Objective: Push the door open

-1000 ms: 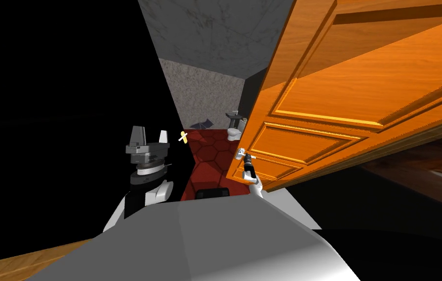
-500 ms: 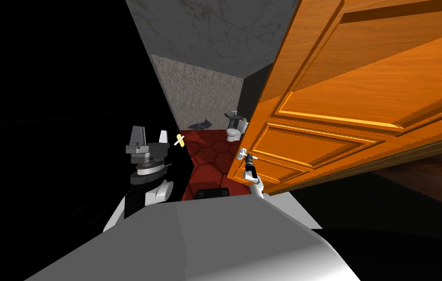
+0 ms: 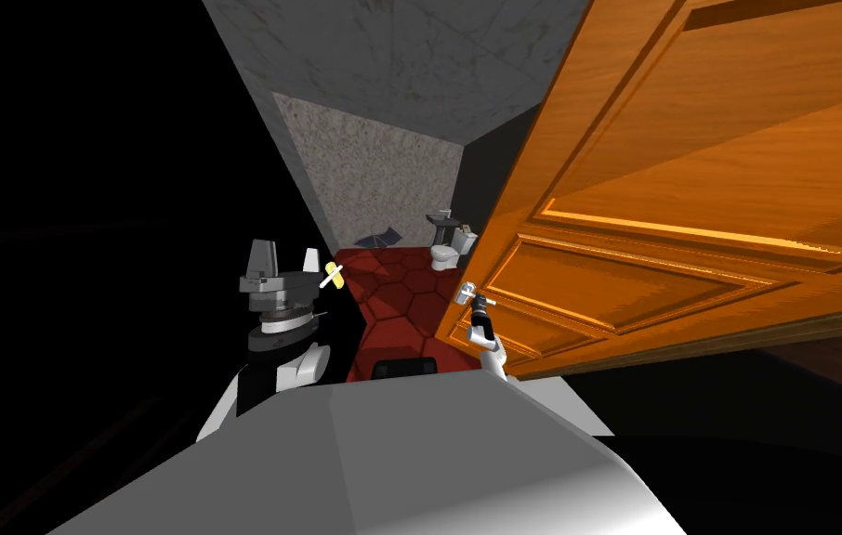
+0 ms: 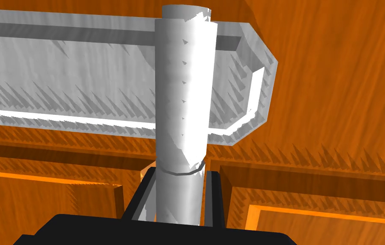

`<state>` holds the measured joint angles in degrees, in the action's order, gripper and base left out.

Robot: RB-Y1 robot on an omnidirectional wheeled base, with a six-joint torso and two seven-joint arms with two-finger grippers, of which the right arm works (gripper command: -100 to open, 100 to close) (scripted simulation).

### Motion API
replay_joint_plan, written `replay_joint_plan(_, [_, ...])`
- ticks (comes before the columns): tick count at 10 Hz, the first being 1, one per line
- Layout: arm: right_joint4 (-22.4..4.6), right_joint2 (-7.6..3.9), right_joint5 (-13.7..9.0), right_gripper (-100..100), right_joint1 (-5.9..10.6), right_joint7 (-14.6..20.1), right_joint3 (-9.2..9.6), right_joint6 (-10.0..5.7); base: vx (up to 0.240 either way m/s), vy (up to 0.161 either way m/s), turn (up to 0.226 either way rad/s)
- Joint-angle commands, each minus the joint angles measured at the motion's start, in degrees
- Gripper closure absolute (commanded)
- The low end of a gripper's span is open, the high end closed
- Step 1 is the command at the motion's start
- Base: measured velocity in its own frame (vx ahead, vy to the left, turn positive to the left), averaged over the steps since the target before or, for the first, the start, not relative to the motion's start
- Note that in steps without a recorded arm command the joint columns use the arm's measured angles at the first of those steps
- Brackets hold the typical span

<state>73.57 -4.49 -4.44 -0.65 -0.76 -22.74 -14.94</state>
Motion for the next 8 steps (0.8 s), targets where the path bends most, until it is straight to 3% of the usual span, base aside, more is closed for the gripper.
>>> replay_joint_plan(1, [-0.1,-0.7,-0.2,100,-0.08,-0.1,-1.36,-0.54,0.186,0.006,-0.058])
replay_joint_plan(8, [-0.2,-1.14,-1.0,100,-0.26,-0.9,-6.35,-0.54,0.202,0.016,-0.068])
